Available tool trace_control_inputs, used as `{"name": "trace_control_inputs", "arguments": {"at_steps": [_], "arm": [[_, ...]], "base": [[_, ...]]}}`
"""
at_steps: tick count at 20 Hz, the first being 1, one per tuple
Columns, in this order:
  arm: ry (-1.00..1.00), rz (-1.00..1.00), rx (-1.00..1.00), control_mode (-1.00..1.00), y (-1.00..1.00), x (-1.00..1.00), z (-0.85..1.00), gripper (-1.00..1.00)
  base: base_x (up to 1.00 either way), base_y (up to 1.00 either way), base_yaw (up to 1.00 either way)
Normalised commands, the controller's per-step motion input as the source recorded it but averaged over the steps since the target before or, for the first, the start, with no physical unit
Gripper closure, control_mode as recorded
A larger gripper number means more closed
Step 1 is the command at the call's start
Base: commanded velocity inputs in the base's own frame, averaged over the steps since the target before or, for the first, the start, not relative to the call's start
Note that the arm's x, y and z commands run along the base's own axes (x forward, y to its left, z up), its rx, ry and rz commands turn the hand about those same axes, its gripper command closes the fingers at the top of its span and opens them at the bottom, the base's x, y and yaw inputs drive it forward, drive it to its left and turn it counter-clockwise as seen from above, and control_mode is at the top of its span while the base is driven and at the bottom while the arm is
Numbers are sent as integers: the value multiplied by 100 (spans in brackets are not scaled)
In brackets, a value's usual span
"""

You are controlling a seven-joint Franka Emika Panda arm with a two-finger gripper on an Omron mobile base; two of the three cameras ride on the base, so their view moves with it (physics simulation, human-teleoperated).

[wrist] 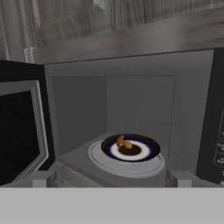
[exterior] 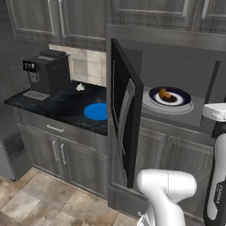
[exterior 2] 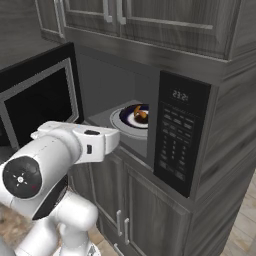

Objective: Pick the mushroom from the counter and place it in the microwave. Then turn on the microwave.

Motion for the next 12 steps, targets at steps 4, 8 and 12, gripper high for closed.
{"name": "trace_control_inputs", "arguments": {"at_steps": [4,8,12], "arm": [[-16,0,-6,-100,36,-28,0,-100],[-11,0,-4,-100,40,-28,0,-100],[-7,0,-1,-100,39,-36,0,-100]], "base": [[0,0,0],[0,0,0],[0,0,0]]}}
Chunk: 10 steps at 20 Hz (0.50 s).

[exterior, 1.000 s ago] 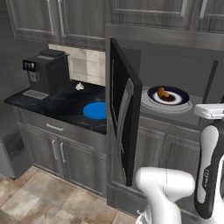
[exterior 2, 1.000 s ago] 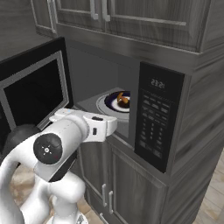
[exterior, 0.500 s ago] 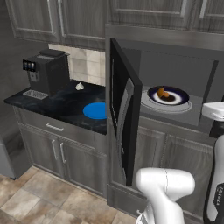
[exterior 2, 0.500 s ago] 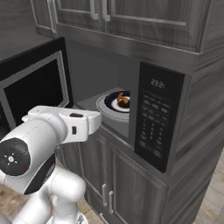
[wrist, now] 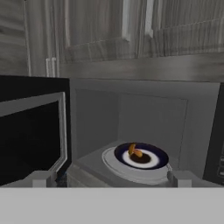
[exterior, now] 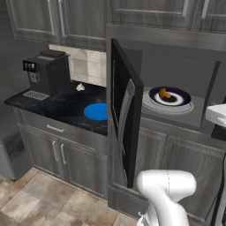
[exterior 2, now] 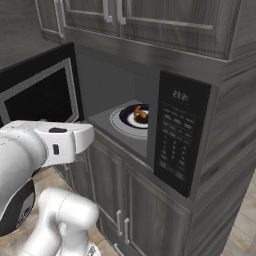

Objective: Pick the mushroom from the counter and place it in the microwave. Then turn on the microwave.

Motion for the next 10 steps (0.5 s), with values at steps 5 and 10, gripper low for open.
{"name": "trace_control_inputs", "arguments": {"at_steps": [5,10], "arm": [[-4,0,0,-100,30,-42,0,-100],[-3,0,0,-100,21,-49,0,-100]], "base": [[0,0,0],[0,0,0]]}}
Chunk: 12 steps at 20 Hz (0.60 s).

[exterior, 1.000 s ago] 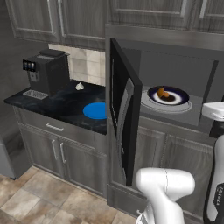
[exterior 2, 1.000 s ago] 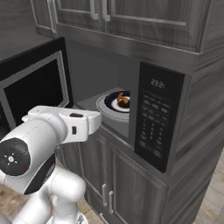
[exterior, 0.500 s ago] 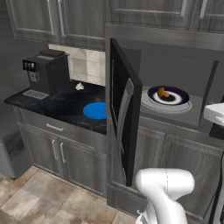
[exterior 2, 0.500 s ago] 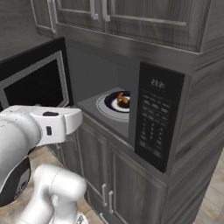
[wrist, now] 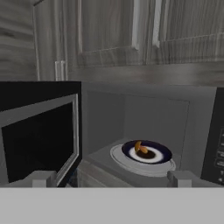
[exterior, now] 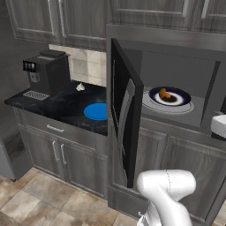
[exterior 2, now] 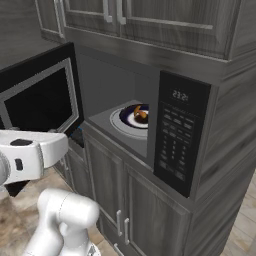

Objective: Pick the mushroom from the counter and place it in the microwave. Then turn on the microwave.

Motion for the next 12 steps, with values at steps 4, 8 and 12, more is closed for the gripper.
{"name": "trace_control_inputs", "arguments": {"at_steps": [4,8,12], "arm": [[-5,0,0,-100,22,-42,0,-100],[-5,0,-1,-100,36,-37,0,-100],[-4,0,-1,-100,36,-39,0,-100]], "base": [[0,0,0],[0,0,0],[0,0,0]]}}
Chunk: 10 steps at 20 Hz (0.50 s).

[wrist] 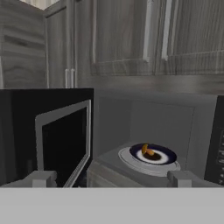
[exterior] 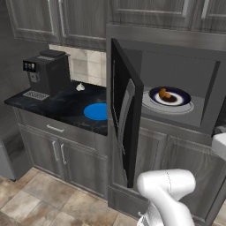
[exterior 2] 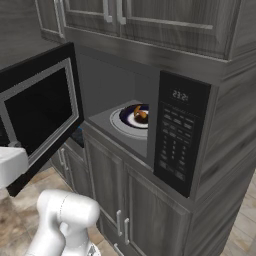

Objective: Pick the mushroom from the counter and place it in the microwave. Then turn on the microwave.

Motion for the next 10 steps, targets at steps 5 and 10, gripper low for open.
{"name": "trace_control_inputs", "arguments": {"at_steps": [5,10], "arm": [[-4,0,0,-100,33,-37,0,-100],[-1,0,0,-100,31,-29,0,-100]], "base": [[0,0,0],[0,0,0]]}}
